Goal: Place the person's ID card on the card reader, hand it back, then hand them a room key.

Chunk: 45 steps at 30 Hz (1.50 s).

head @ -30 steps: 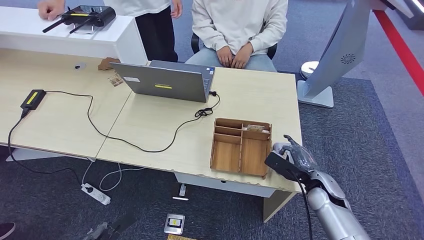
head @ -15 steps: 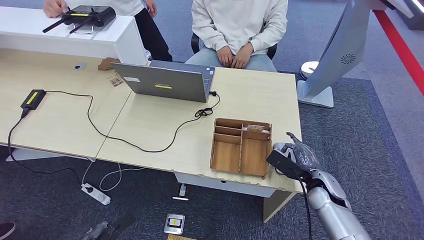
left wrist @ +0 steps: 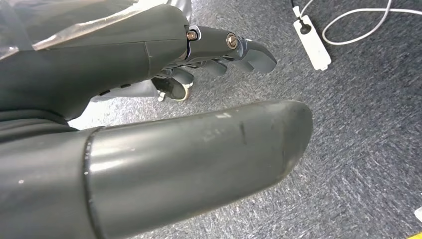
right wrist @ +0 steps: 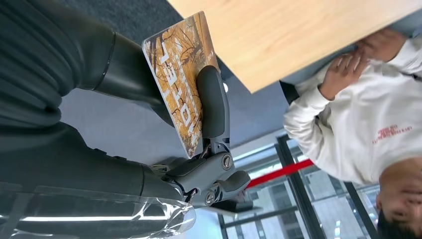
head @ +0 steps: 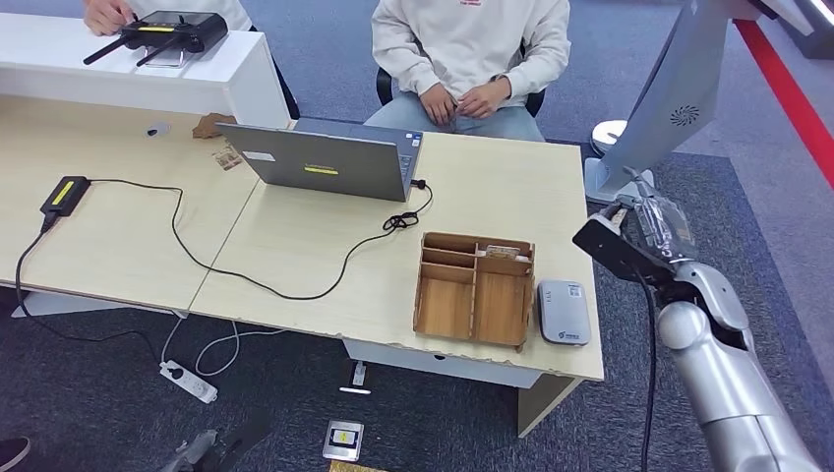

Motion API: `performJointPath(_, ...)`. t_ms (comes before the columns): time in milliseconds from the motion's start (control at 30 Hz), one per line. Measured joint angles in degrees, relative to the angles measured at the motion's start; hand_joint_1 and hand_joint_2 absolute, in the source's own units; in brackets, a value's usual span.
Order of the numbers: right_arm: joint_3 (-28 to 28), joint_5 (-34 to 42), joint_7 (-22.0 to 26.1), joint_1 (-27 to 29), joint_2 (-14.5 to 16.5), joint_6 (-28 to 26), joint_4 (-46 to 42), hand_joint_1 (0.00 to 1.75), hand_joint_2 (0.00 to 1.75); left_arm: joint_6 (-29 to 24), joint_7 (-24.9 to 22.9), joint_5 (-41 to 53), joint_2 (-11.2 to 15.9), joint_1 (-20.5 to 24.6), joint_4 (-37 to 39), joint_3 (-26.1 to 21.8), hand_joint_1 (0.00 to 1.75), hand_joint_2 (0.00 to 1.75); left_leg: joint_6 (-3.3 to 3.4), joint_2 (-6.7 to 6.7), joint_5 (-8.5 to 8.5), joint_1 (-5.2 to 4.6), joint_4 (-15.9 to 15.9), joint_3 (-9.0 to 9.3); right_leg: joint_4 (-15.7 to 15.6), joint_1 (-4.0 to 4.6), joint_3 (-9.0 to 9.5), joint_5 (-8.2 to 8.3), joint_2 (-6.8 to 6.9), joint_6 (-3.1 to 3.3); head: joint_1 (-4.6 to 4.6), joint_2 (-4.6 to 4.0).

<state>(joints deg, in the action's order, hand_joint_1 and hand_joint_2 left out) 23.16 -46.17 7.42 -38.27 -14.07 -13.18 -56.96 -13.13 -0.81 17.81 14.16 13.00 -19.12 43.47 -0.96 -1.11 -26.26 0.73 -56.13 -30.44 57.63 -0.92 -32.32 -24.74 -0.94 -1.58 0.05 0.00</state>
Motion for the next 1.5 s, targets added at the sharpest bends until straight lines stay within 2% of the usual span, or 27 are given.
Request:
performJointPath(233, -0.4, -4.0, 4.2, -3.9, 0.9, -2.0, 0.6, 1.75, 1.75, 0.9, 0.2, 1.6, -0.2, 0.8, 0.0, 0.0, 0.00, 0.00, -0.01, -0.01, 0.01, 0.01, 0.0, -0.02, 0.0, 0.00, 0.00, 0.00, 0.00, 0.00, -0.01, 0.00)
performJointPath(500, 0.1, -6.6, 7.5, -10.8, 5.2, -2.7, 7.1, 1.75, 1.75, 2.7, 0.6, 2.6, -0.2, 2.0, 0.0, -0.1, 0.00, 0.00, -0.02, -0.01, 0.03, 0.03, 0.0, -0.02, 0.0, 0.01, 0.02, 0.00, 0.00, 0.01, 0.01, 0.00)
performJointPath(900, 1.7, -8.1, 8.2, -16.2, 10.5, -3.3, 18.3, 1.75, 1.75, 4.7, 0.4, 3.5, -0.2, 2.4, 0.0, -0.1, 0.00, 0.00, -0.02, -0.02, 0.03, 0.02, 0.0, -0.04, 0.0, 0.01, 0.00, 0.00, 0.01, 0.00, 0.00, 0.00)
performJointPath(1200, 2.6, -8.0, 7.4, -17.7, 11.8, -3.5, 24.5, 1.75, 1.75, 5.8, 0.2, 4.3, -0.1, 3.1, 0.0, -0.1, 0.00, 0.00, -0.01, -0.02, 0.04, 0.01, 0.0, -0.01, 0.0, 0.02, 0.00, 0.00, 0.01, 0.00, -0.01, 0.00)
performJointPath(1433, 2.7, -8.0, 6.9, -17.8, 11.9, -3.4, 25.3, 1.75, 1.75, 6.1, 0.2, 4.4, -0.1, 3.2, 0.0, 0.0, 0.00, 0.00, -0.01, -0.01, 0.04, 0.01, 0.0, -0.01, 0.0, 0.02, 0.00, 0.00, 0.01, 0.00, 0.01, 0.00)
performJointPath(1467, 2.7, -8.1, 6.7, -17.8, 11.8, -3.4, 25.5, 1.68, 1.75, 6.2, 0.2, 4.5, -0.1, 3.2, 0.0, 0.0, 0.00, 0.00, -0.01, -0.01, 0.04, 0.01, 0.0, -0.01, 0.0, 0.02, 0.00, 0.00, 0.01, 0.00, 0.01, 0.00)
performJointPath(1500, 2.7, -8.1, 6.5, -17.8, 11.8, -3.4, 25.9, 1.24, 1.75, 6.4, 0.1, 4.7, -0.1, 3.3, 0.0, 0.0, 0.00, 0.00, -0.01, -0.01, 0.04, 0.01, 0.0, -0.01, 0.0, 0.02, 0.00, 0.00, 0.01, 0.00, 0.01, 0.00)
